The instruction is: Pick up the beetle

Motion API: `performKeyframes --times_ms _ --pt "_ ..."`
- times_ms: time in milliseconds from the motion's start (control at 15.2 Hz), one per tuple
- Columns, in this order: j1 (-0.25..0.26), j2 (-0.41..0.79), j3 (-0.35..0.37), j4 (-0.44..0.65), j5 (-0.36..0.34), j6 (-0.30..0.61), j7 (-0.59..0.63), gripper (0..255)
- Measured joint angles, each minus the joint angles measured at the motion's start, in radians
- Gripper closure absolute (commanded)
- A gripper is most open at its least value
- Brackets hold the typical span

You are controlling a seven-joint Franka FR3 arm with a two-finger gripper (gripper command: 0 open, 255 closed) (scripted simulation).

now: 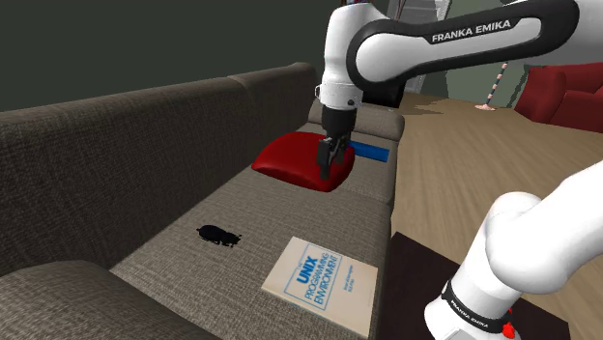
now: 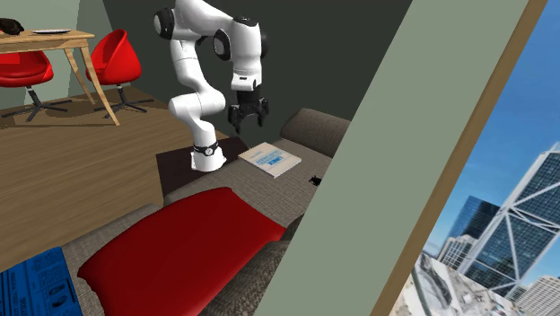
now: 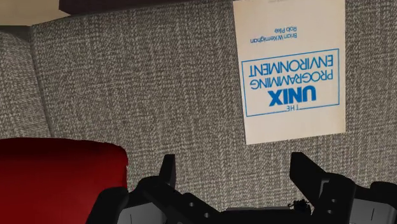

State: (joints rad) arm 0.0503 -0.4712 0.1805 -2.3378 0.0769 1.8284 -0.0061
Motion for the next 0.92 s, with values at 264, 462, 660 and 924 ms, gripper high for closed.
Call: performKeyframes --times_ms 264,462,660,924 --pt "0.012 0.119 0.042 0.038 0.007 0.093 0.043 0" --pt "0.02 0.209 0.071 0.064 0.003 0.168 0.075 0" --pt "0.031 0.32 0.102 0.123 -0.013 0.227 0.121 0" --pt "0.049 0.46 0.135 0.197 -0.048 0.302 0.18 0"
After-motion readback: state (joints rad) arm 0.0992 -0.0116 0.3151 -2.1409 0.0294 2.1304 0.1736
